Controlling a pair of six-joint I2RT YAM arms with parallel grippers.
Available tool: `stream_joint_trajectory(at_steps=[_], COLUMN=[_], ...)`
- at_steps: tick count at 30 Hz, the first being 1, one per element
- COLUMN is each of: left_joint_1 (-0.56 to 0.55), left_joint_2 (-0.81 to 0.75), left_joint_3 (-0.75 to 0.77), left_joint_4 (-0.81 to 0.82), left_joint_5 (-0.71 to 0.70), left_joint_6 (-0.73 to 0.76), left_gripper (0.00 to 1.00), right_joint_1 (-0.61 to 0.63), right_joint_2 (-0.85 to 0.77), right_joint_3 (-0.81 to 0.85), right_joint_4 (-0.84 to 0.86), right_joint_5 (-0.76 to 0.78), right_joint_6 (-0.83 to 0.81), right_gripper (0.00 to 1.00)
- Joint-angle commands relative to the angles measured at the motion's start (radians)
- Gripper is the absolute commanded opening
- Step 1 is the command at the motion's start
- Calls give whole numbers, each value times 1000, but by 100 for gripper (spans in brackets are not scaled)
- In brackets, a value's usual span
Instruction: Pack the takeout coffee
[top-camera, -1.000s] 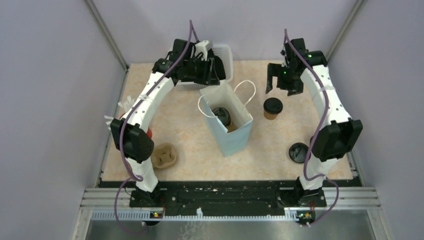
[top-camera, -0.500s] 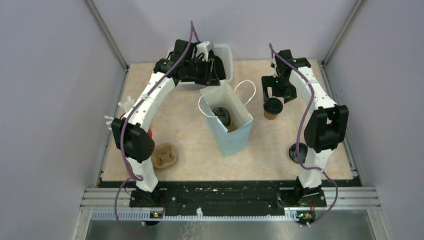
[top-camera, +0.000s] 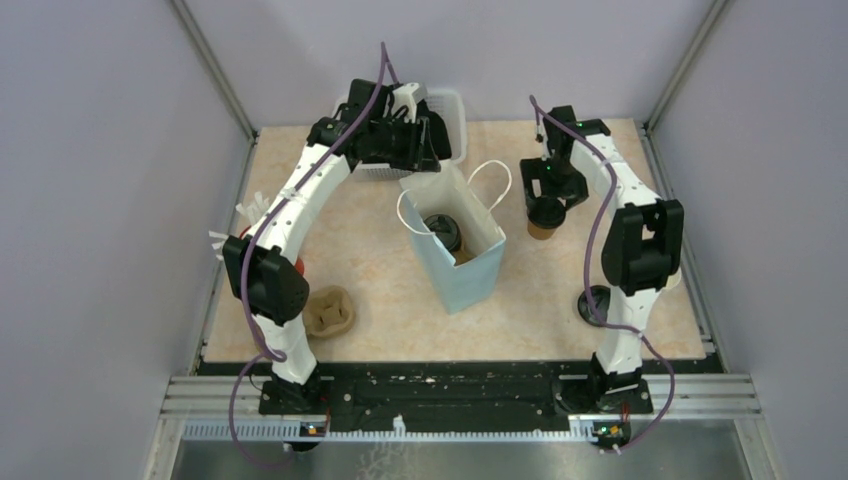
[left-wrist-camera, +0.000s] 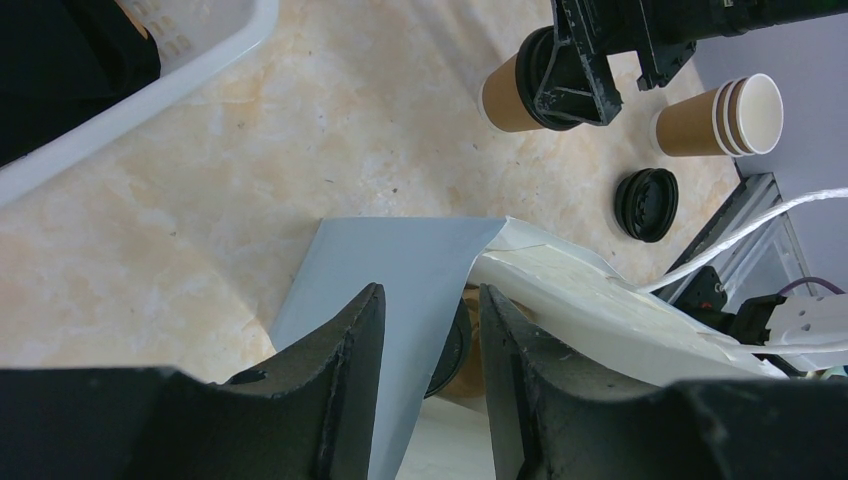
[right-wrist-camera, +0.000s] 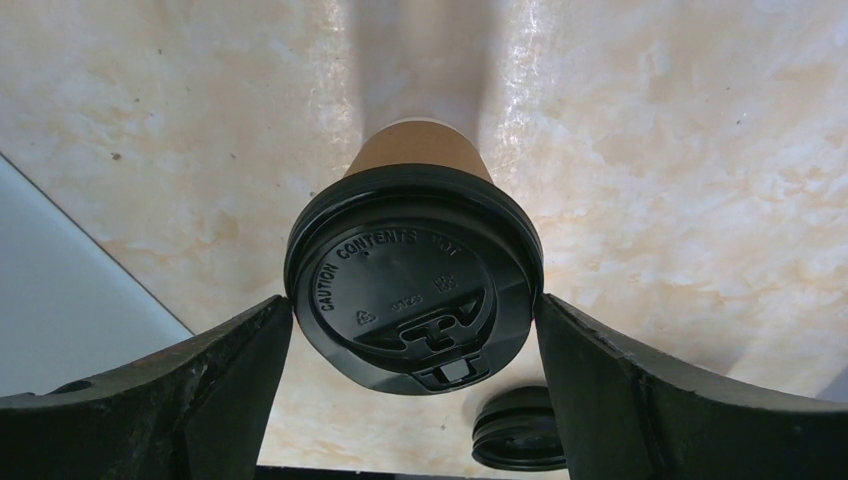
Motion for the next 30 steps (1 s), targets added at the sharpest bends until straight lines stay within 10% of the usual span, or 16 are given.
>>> stream_joint_trajectory(at_steps=[1,30], left_joint_1=[-3,-13], left_joint_2=[-12,-13], left_joint_3=[6,32], left_joint_4=[10,-36], left_joint_5=[20,-48], left_joint_6=[8,1], left_gripper=[46,61], right_joint_1=[2,20], right_joint_2=[-15,-48], right_joint_3=[16,24], right_joint_4=[17,26], right_joint_5=[13,83], right_joint_6=[-14,9], right_gripper=[90,74])
